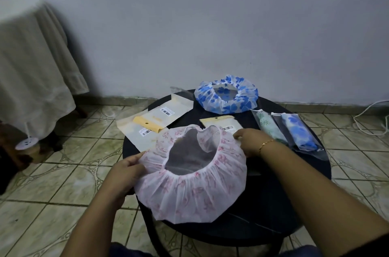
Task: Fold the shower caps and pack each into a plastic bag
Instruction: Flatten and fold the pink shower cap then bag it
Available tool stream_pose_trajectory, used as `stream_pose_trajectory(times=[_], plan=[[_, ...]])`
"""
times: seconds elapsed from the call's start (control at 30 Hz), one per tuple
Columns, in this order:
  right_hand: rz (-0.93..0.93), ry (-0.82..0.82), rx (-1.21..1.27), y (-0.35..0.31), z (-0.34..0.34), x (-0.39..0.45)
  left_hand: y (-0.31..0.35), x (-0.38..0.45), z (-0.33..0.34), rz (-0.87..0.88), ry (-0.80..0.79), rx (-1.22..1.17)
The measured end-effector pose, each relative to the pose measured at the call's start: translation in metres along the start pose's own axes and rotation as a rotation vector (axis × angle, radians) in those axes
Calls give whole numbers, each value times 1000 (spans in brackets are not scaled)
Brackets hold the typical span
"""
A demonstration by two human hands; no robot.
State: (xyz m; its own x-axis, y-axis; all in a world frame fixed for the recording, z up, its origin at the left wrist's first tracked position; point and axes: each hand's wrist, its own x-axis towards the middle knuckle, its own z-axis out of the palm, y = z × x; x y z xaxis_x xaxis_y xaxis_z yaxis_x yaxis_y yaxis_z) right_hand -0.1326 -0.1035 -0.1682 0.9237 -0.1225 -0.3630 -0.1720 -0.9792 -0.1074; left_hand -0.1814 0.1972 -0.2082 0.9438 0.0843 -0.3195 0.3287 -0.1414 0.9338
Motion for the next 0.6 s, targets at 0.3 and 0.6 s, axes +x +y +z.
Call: stream_pose_trajectory(times=[0.3, 0.6], plan=[[-144, 77, -279, -3, -13, 39, 0, 9, 6, 20, -3, 3], [-104, 182, 309, 2, -22, 37, -2, 17, 17, 56, 6, 30]])
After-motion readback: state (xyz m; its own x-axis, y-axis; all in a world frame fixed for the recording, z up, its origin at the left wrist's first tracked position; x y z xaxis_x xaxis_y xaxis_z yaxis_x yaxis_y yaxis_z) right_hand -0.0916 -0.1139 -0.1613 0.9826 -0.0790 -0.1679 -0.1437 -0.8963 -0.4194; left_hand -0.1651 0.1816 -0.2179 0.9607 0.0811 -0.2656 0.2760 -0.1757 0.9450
